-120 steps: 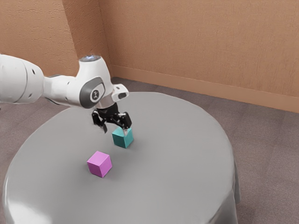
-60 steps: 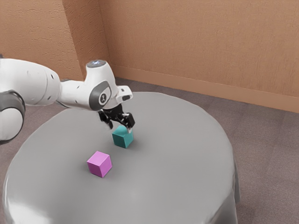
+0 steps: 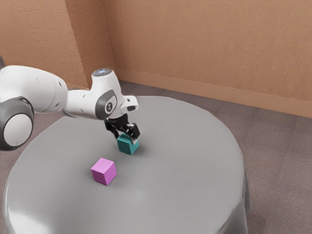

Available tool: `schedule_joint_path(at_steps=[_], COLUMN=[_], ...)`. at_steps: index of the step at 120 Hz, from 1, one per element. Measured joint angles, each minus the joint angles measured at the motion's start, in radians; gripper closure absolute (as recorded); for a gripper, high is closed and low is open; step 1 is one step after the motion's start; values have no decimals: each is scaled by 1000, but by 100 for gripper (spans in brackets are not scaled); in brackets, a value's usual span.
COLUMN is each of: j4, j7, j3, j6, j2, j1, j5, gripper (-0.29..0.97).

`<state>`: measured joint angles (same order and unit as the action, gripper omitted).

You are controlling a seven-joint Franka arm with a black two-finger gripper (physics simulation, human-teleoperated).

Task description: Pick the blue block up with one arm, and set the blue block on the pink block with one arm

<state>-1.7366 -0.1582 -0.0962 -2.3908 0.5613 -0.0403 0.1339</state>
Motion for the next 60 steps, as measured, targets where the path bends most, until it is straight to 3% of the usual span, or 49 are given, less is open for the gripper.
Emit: schedule_joint_path(at_steps=[43, 60], j4=[29, 31], j7=[-44, -48], j3=[24, 27], j6=[-2, -2], j2=[39, 37], j1=[14, 14], j5=[9, 10], gripper=[1, 19])
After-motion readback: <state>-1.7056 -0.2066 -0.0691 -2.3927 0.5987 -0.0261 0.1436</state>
